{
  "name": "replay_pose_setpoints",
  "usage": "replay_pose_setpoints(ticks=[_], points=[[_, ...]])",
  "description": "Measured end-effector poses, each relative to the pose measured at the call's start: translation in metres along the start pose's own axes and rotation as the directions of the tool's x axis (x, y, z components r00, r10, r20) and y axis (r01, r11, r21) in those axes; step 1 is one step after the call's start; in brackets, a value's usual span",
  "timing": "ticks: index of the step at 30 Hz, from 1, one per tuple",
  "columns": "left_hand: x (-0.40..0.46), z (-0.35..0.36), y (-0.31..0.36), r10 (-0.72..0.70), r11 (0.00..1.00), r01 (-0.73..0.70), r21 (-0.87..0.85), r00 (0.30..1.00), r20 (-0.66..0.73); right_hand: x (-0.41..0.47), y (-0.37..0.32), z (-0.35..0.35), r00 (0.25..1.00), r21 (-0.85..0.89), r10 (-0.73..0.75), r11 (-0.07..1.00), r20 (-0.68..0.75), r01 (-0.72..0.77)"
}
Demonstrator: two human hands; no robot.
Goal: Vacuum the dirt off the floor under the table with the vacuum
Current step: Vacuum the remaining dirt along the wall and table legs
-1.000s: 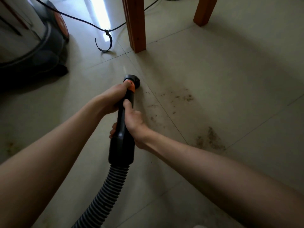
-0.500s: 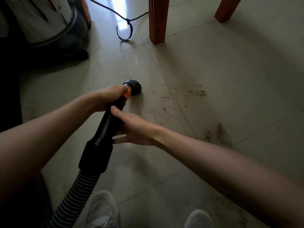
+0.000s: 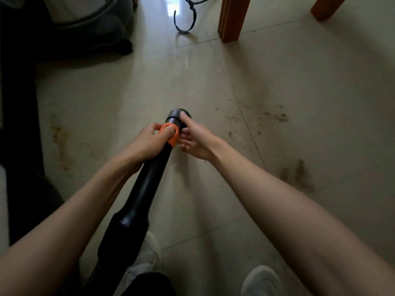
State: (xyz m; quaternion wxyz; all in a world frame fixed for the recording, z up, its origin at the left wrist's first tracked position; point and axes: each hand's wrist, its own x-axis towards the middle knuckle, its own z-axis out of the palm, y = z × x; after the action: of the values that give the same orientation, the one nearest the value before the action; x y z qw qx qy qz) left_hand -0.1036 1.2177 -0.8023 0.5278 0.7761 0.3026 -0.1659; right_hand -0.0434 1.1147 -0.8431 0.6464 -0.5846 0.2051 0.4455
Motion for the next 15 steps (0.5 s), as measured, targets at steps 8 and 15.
replay_pose_setpoints(ticks=[8,15], points=[[0.006,-0.001,-0.002,0.008,1.0,-0.008,-0.026,1.0,0.001,0.021,-0.002,0.012,0.999,0.324,0.044,0.946,-0.015,-0.037],[0.006,0.007,0.014,-0.084,0.995,0.091,-0.048,0.988,0.126,0.035,-0.006,0.011,0.997,0.434,0.021,0.901,-0.077,0.015]])
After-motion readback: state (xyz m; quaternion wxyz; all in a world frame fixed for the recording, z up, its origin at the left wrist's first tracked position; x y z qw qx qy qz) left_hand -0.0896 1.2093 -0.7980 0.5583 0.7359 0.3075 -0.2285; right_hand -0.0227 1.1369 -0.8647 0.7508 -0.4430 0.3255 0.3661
